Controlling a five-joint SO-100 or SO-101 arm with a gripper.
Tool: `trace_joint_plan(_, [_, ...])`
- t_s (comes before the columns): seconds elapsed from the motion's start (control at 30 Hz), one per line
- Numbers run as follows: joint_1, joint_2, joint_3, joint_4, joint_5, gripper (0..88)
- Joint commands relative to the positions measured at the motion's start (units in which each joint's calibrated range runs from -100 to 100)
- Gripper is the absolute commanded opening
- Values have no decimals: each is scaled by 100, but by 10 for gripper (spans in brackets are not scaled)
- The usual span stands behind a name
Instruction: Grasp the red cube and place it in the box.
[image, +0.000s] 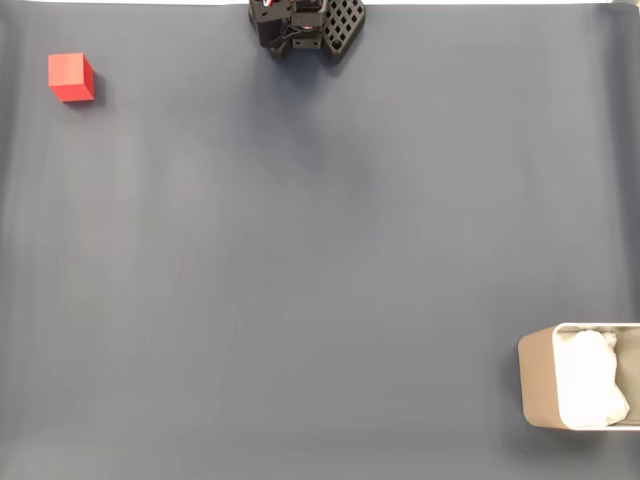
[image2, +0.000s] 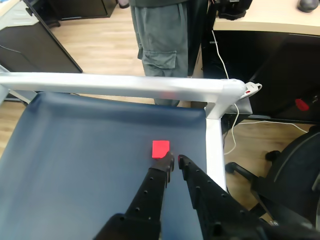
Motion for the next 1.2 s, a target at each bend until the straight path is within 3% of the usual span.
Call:
trace_joint_plan(0.0, [166,-217,56,20,59,0])
trace_joint_plan(0.23, [322,-468,320,126,176,17])
trace_joint_plan(0.67, [344,-650,968,-21,244,257])
trace_joint_plan(0.83, [273,-780,1214,-38,249,303])
trace_joint_plan(1.0, [337,-746,1242,-70,127,422])
trace_joint_plan(1.17, [337,-494,1260,-193,112,457])
